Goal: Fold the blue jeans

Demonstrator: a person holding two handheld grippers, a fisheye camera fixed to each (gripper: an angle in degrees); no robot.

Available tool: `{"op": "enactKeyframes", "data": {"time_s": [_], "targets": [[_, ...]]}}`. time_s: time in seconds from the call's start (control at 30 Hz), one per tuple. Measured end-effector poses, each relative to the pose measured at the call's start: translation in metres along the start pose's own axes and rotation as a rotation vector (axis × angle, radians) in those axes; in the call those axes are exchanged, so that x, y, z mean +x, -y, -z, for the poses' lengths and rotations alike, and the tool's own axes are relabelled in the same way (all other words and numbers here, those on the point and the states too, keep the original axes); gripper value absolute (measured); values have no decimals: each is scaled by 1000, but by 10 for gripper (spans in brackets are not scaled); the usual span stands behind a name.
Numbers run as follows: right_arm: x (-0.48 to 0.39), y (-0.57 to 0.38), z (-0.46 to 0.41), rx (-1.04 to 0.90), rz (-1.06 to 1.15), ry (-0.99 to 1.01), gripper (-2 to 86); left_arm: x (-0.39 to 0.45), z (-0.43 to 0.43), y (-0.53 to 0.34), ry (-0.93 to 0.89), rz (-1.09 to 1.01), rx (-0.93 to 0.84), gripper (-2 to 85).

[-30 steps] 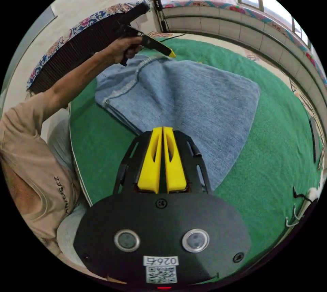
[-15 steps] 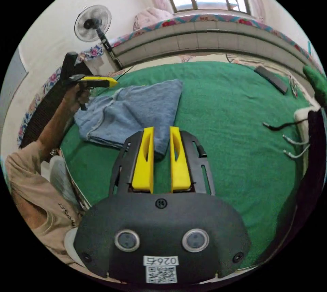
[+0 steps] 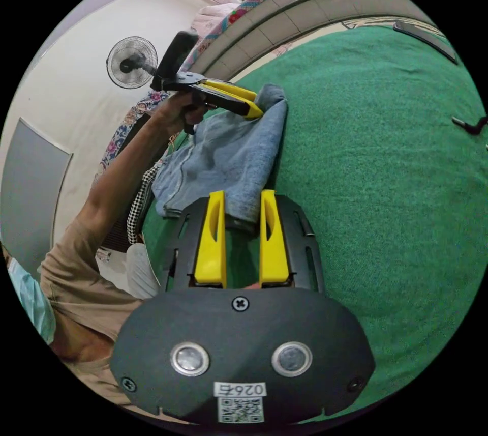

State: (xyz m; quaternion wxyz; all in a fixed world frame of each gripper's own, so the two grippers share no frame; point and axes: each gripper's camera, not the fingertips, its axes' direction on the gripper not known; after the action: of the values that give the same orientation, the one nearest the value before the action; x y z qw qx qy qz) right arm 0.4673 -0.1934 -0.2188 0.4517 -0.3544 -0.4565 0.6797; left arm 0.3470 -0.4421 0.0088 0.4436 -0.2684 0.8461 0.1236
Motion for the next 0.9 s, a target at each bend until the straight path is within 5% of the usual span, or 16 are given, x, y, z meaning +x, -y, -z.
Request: {"op": "enactKeyframes", "data": {"time_s": [0.4, 0.63, 0.9], "targets": [[18, -102, 120, 295, 23, 30, 4, 86, 79, 37, -252, -132, 224, 44], [-70, -153, 171, 513, 181, -103, 3, 142, 180, 38, -343, -322, 361, 46], [-222, -93, 60, 319, 566, -97, 4, 79, 343, -173, -376, -232, 720, 48]]}}
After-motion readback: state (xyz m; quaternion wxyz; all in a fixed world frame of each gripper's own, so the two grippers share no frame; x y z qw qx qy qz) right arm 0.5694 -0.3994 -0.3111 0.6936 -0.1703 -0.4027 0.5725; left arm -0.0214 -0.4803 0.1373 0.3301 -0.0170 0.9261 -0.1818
